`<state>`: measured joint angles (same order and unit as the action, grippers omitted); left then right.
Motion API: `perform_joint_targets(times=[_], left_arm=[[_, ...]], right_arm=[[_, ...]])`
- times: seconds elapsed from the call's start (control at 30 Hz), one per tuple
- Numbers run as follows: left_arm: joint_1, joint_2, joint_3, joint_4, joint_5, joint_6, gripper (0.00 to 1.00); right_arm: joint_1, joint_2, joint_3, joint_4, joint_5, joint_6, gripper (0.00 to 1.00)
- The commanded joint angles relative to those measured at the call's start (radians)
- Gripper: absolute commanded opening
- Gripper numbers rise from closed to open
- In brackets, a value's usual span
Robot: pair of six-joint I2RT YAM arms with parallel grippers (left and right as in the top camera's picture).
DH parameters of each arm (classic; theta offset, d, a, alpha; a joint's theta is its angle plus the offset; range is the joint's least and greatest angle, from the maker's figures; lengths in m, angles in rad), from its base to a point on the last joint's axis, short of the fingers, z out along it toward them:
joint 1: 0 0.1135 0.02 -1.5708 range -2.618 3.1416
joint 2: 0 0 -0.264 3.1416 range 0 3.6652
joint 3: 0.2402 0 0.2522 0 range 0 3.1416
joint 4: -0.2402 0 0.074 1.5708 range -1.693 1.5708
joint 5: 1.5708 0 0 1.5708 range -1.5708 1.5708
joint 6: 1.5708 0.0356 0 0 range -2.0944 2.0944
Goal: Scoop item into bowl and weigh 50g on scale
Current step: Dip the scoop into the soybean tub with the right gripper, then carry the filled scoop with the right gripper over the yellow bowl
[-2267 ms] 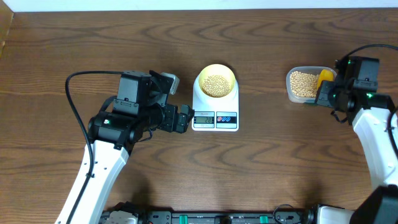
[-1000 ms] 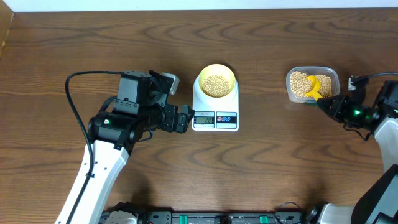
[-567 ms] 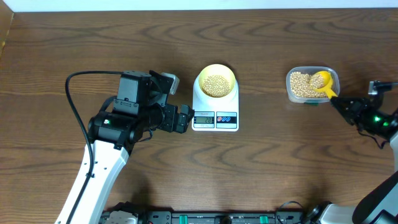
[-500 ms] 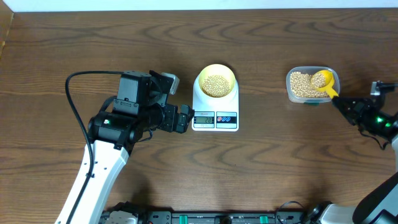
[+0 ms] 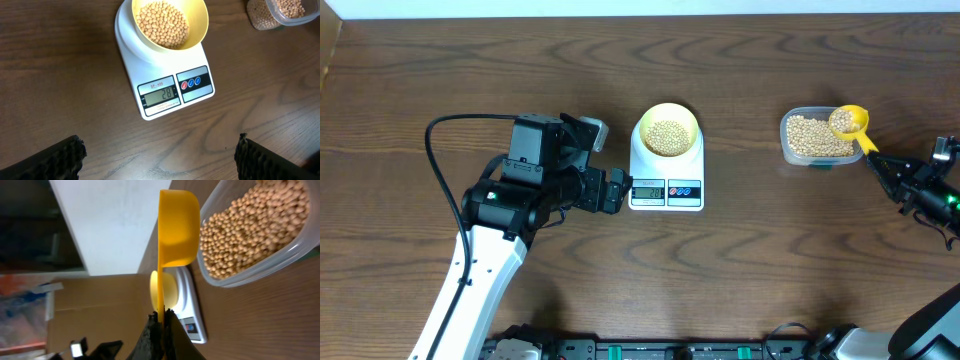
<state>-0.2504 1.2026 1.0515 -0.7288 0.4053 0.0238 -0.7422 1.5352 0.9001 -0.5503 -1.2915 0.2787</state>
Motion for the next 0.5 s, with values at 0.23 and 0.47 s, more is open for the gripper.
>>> perform_joint_targets(times=[0.23,0.47], left_arm=[[0.003,0.000,0.001,0.001,-0.006,0.010,0.98],[0.003,0.000,0.001,0.000,-0.006,0.010,0.98]], right_arm=[[0.096,0.006,-0.008,-0.003,-0.178,0.092,0.01],[0.288,0.006,-0.008,0.027,-0.154,0.181,0.01]])
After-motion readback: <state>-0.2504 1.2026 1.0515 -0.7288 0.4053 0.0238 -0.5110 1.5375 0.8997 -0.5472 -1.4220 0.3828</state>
